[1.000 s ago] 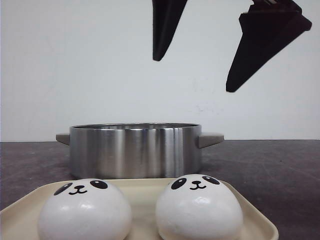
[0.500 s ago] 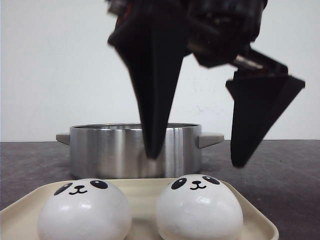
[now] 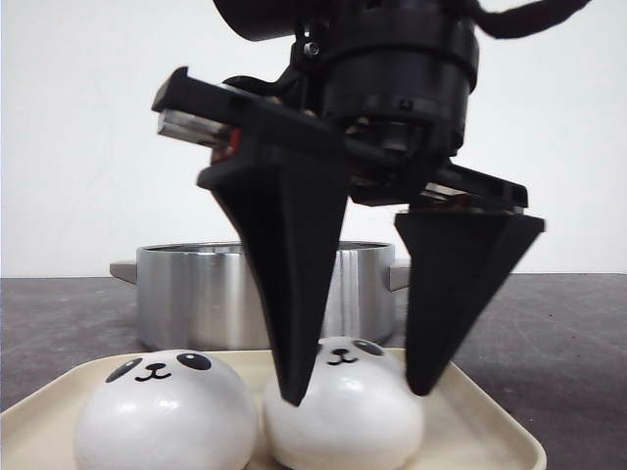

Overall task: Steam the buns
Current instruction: 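Grasp the near panda bun with the right gripper and lift it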

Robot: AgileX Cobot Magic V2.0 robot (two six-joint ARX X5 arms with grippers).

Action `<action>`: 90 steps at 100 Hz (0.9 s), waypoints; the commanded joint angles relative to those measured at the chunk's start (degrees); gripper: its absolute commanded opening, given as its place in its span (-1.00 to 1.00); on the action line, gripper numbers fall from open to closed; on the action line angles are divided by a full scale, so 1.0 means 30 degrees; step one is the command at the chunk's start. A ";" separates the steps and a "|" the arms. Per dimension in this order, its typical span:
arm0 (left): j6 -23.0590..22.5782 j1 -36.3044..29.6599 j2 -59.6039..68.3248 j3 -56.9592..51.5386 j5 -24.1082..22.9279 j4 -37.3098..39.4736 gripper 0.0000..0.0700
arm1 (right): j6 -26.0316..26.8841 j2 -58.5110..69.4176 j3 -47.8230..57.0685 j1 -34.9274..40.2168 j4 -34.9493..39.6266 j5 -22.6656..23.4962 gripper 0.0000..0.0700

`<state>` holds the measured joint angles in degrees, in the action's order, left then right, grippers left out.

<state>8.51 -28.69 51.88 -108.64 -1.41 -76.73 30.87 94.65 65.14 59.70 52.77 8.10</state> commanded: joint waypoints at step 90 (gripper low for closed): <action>-0.0619 -0.0102 0.0080 -0.0328 -0.0066 0.0860 0.81 | 0.0000 0.0831 0.0138 -0.0291 -0.2601 -0.1603 0.06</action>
<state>7.38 -28.69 51.72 -108.64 -1.41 -74.94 30.87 94.89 65.14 58.65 45.34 3.14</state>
